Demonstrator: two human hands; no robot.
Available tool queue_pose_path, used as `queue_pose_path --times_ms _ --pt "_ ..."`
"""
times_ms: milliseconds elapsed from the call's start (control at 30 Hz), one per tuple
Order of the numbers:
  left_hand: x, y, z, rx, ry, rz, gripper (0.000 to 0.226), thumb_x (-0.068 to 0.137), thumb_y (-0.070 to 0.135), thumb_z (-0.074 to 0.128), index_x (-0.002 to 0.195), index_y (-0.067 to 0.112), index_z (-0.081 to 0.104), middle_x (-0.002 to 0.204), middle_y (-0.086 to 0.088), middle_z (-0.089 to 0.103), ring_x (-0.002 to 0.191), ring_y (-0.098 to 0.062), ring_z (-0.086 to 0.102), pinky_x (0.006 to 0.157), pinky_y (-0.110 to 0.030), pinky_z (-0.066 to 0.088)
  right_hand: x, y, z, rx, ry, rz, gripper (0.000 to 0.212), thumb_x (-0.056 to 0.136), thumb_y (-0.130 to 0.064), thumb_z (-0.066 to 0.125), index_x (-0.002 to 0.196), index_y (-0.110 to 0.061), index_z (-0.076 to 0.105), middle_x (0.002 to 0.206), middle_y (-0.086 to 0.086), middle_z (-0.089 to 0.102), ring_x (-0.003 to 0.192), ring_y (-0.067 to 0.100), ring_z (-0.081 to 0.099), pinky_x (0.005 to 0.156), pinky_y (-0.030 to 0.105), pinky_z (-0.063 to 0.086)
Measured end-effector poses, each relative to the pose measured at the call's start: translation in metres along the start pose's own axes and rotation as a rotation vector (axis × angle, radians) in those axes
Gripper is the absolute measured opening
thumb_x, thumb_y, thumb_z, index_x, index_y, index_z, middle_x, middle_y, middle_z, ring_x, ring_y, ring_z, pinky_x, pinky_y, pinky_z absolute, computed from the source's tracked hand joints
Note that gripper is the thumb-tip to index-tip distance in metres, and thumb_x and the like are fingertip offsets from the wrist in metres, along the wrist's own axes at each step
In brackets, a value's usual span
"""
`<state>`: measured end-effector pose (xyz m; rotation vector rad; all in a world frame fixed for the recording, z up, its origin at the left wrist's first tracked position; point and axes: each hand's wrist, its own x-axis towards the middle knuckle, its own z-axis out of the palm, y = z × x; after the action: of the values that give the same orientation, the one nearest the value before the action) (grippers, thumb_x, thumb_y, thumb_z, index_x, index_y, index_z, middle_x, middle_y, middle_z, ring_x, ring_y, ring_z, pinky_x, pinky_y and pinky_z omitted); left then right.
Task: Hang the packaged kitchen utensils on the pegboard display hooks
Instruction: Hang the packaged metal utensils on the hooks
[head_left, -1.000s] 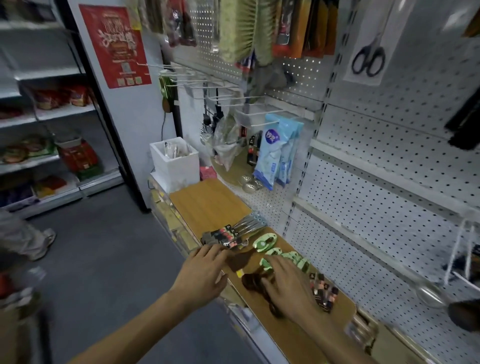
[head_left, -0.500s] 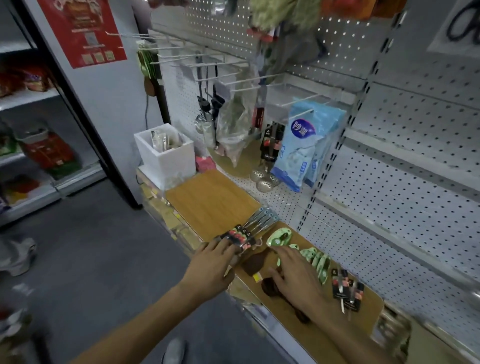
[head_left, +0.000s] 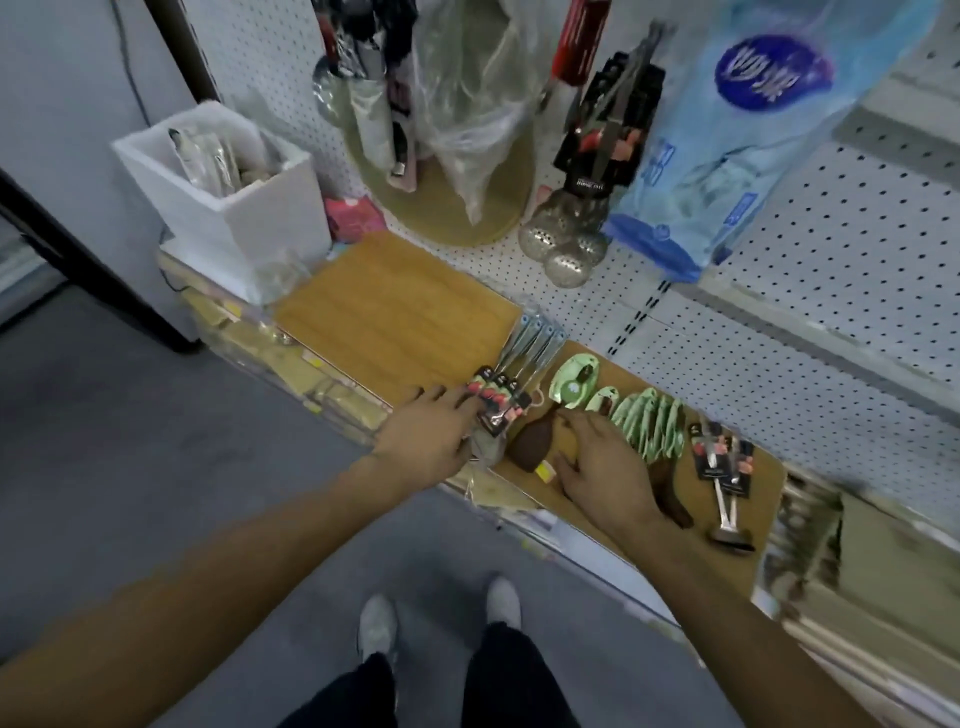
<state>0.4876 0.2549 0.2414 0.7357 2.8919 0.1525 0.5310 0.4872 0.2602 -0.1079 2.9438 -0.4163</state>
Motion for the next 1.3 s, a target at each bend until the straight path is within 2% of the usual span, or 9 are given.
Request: queue_pose_path --times_ms 267,433,633,833,933,1033,1100,1200,1300 --pt "0.096 -0.042 0.091 -0.039 0.015 -0.044 0.044 0.09 0.035 0.053 0.132 0.021 0.05 0.13 -0.005 0.054 0.115 -0.03 0.054 0.096 -0.045 0.043 0.103 0.029 0.095 -0.002 -0.023 0.0 0.048 0.093 -0.029 0.057 0.138 -0.017 0.046 0.132 0.005 0.056 0.121 0.028 0.053 0.092 0.038 0.049" --pt "0.17 -0.042 0.144 -0.005 0.0 -0.029 0.044 0.091 0.033 0.053 0.132 0.017 0.051 0.132 -0.008 0.053 0.117 -0.032 0.053 0.098 -0.048 0.043 0.168 0.068 0.151 0.085 0.037 0.081 0.035 0.092 -0.026 0.055 0.125 -0.014 0.054 0.12 0.011 0.061 0.103 0.033 0.061 0.073 0.037 0.051" --pt "0.247 -0.027 0.201 0.111 -0.037 -0.016 0.04 0.091 0.019 0.055 0.13 0.015 0.052 0.133 -0.01 0.053 0.12 -0.033 0.051 0.104 -0.048 0.036 0.225 0.105 0.203 0.183 0.036 0.227 0.031 0.091 -0.028 0.056 0.117 -0.014 0.063 0.114 0.015 0.066 0.103 0.036 0.062 0.079 0.04 0.054" --pt "0.296 -0.023 0.231 0.23 -0.123 -0.087 0.022 0.091 0.019 0.058 0.113 0.018 0.062 0.12 -0.008 0.062 0.116 -0.031 0.053 0.105 -0.047 0.032 0.264 0.123 0.235 0.252 -0.016 0.314 0.032 0.091 -0.031 0.055 0.113 -0.013 0.069 0.11 0.017 0.069 0.104 0.037 0.063 0.082 0.037 0.051" --pt "0.312 -0.017 0.234 0.263 -0.18 -0.122 0.014 0.088 0.017 0.063 0.101 0.02 0.062 0.106 -0.005 0.064 0.113 -0.029 0.054 0.106 -0.048 0.03 0.278 0.128 0.245 0.286 -0.031 0.372 0.032 0.091 -0.037 0.055 0.1 -0.012 0.073 0.099 0.016 0.071 0.098 0.037 0.065 0.074 0.035 0.047" --pt "0.319 -0.013 0.238 0.239 -0.204 -0.148 0.013 0.087 0.014 0.063 0.088 0.02 0.052 0.098 -0.003 0.062 0.109 -0.027 0.056 0.107 -0.046 0.028 0.288 0.128 0.247 0.381 -0.05 0.433 0.031 0.091 -0.034 0.056 0.078 -0.008 0.066 0.081 0.017 0.063 0.086 0.035 0.063 0.066 0.032 0.035" --pt "0.319 -0.014 0.24 0.196 -0.198 -0.16 0.011 0.088 0.014 0.061 0.095 0.021 0.056 0.104 -0.004 0.065 0.111 -0.027 0.056 0.107 -0.044 0.029 0.291 0.126 0.244 0.442 -0.064 0.478 0.032 0.091 -0.031 0.057 0.075 -0.005 0.065 0.076 0.014 0.058 0.079 0.028 0.057 0.066 0.031 0.033" --pt "0.313 -0.016 0.237 0.13 -0.15 -0.166 0.011 0.09 0.018 0.059 0.101 0.019 0.059 0.107 -0.005 0.066 0.111 -0.028 0.057 0.104 -0.04 0.032 0.287 0.122 0.243 0.597 -0.041 0.549 0.037 0.088 -0.025 0.06 0.054 -0.012 0.053 0.063 0.011 0.054 0.066 0.025 0.052 0.063 0.033 0.034" --pt "0.301 -0.016 0.228 0.012 -0.085 -0.154 0.01 0.092 0.019 0.057 0.102 0.018 0.058 0.104 -0.004 0.066 0.104 -0.026 0.06 0.098 -0.036 0.036 0.274 0.115 0.243 0.709 0.006 0.588 0.043 0.09 -0.02 0.057 0.05 -0.013 0.043 0.054 0.006 0.044 0.051 0.016 0.04 0.061 0.034 0.031"
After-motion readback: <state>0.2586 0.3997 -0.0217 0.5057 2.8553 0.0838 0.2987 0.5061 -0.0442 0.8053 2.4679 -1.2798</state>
